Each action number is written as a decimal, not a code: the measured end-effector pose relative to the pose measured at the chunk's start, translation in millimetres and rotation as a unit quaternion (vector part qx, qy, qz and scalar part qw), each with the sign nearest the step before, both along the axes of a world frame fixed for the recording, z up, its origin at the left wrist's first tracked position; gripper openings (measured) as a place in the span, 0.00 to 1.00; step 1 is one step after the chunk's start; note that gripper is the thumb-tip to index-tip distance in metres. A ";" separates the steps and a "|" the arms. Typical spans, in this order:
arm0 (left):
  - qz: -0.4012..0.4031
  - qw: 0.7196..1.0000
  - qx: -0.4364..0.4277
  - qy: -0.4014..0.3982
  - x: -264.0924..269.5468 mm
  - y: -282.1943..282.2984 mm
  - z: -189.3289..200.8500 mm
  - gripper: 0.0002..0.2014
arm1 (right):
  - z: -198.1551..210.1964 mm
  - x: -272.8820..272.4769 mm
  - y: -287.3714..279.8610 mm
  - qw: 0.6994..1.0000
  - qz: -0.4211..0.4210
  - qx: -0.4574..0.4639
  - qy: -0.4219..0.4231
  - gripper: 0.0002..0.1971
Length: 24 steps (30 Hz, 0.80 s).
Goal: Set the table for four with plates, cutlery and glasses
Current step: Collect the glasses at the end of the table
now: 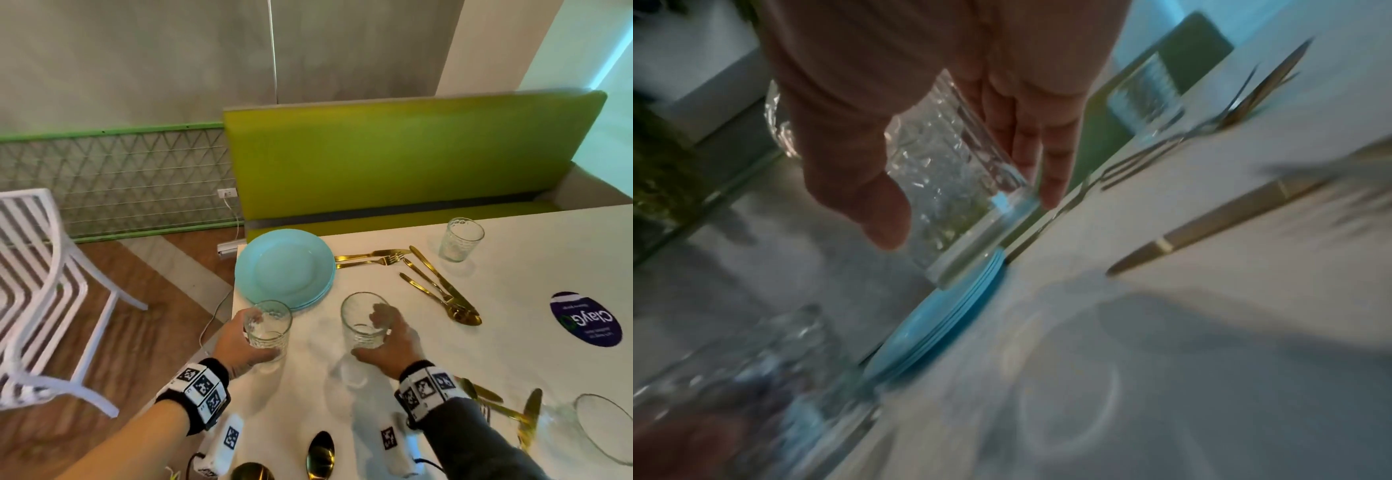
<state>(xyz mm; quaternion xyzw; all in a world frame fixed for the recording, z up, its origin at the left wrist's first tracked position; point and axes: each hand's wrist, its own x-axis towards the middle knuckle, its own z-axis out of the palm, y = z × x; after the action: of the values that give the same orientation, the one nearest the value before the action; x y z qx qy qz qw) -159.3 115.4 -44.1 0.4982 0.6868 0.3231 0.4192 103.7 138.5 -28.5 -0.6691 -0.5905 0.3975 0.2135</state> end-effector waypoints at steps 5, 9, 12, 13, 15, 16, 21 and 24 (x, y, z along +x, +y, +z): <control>0.014 1.000 -0.007 0.005 -0.8 -0.5 -7.9 0.53 | -14.7 -48.9 7.1 0.997 0.053 -0.054 0.022 0.42; 0.010 1.000 -0.011 0.028 -5.5 0.4 -12.2 0.54 | -24.0 -63.4 14.3 0.997 0.055 -0.055 0.008 0.42; 0.015 1.000 -0.017 0.018 -6.8 2.9 -14.6 0.41 | -27.8 -69.0 19.7 0.997 0.057 -0.055 0.002 0.41; 0.015 1.000 -0.016 0.016 -7.0 4.3 -15.7 0.37 | -28.4 -70.4 21.0 0.997 0.057 -0.053 0.000 0.41; 0.015 1.000 -0.017 0.016 -8.3 6.6 -19.9 0.35 | -29.4 -72.9 22.7 0.997 0.062 -0.052 -0.003 0.41; 0.013 1.000 -0.017 0.017 -7.9 6.7 -19.8 0.35 | -30.0 -74.1 23.3 0.997 0.064 -0.054 -0.002 0.41; 0.016 1.000 -0.021 0.017 -7.4 7.5 -17.9 0.36 | -31.3 -74.4 27.3 0.995 0.071 -0.070 0.003 0.46; 0.024 0.999 -0.035 0.032 -12.7 5.2 -16.0 0.48 | -29.4 -68.4 29.4 0.992 0.085 -0.093 0.004 0.53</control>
<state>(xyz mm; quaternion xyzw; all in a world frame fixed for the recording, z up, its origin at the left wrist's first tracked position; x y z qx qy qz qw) -172.0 120.6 -60.2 0.4770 0.7223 0.2928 0.4062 35.3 167.8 -57.9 -0.6318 -0.6049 0.4702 0.1176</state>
